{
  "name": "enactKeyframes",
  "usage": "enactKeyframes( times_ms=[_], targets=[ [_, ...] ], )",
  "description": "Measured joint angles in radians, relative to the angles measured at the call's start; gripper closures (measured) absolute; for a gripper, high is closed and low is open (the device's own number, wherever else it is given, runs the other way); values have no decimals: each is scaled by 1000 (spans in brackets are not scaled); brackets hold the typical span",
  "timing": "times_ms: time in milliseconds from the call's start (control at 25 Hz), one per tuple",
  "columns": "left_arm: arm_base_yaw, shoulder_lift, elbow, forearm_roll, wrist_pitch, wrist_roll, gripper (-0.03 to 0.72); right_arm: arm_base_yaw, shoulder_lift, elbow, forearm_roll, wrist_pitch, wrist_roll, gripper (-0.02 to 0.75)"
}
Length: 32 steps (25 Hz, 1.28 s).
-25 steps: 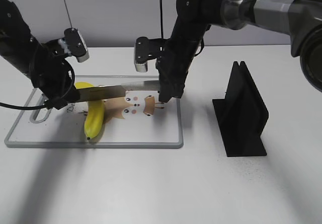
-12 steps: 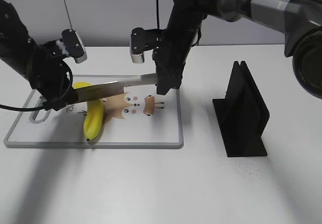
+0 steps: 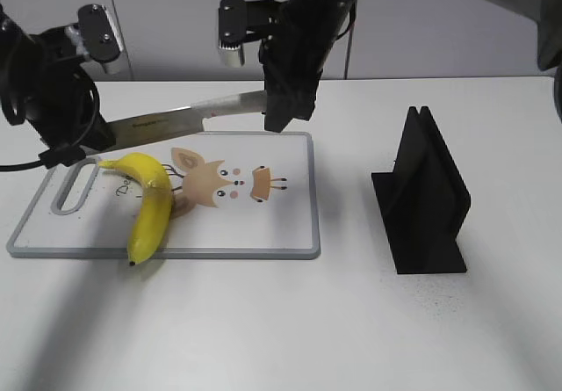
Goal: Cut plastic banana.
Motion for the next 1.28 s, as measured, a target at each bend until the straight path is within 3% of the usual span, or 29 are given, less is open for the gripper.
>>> enactKeyframes(
  times_ms=[560, 600, 680, 840, 880, 1000, 1280],
  targets=[
    [-1, -92, 1, -7, 25, 0, 642, 1, -101, 53, 5, 0, 41, 524],
    [-1, -94, 1, -17, 33, -4, 614, 1, -106, 69, 10, 0, 45, 525],
    [1, -100, 1, -46, 30, -18, 481, 1, -114, 93, 31, 3, 60, 539],
    [0, -110, 1, -103, 29, -27, 107, 2, -125, 108, 47, -7, 93, 556],
    [0, -112, 1, -110, 30, -27, 64, 2, -126, 109, 48, -12, 96, 556],
    [0, -128, 1, -121, 30, -27, 24, 2, -128, 109, 47, -19, 103, 556],
    [0, -219, 1, -120, -22, -74, 25, 2, -167, 124, 50, -21, 105, 556]
  ],
)
